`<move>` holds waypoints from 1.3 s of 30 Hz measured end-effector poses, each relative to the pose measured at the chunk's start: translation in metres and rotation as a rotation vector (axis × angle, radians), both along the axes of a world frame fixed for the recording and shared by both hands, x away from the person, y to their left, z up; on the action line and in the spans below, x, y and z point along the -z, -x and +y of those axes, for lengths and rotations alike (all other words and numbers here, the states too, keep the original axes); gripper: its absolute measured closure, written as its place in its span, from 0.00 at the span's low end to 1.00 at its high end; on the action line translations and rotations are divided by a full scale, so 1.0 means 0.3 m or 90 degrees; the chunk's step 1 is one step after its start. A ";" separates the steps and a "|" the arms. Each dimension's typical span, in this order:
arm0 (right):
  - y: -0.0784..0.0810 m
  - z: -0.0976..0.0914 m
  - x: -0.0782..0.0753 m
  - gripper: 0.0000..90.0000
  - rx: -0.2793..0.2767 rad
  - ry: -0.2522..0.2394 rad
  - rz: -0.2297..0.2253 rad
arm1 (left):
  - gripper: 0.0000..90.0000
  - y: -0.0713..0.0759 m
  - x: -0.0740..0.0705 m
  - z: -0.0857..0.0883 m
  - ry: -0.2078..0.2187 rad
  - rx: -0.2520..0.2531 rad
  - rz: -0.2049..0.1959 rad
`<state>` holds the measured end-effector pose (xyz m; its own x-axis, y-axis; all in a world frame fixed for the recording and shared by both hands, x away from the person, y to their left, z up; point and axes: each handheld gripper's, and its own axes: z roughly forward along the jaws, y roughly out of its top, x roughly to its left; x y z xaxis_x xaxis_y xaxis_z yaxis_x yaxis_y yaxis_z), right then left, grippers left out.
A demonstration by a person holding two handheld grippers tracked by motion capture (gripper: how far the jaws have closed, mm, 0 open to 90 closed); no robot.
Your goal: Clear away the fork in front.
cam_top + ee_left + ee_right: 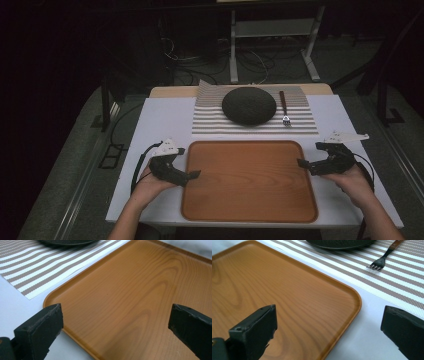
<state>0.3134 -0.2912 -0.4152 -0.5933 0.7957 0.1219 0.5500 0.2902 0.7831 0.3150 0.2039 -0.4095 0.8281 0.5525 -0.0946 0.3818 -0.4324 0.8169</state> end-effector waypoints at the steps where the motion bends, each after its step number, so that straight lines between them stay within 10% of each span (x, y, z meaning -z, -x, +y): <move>1: -0.013 -0.002 -0.002 0.01 0.001 -0.004 0.006 | 0.00 0.001 0.001 -0.001 0.001 -0.001 -0.001; 39: -0.232 0.014 -0.003 0.01 0.040 0.020 0.033 | 0.00 0.002 0.013 -0.004 -0.004 -0.003 -0.002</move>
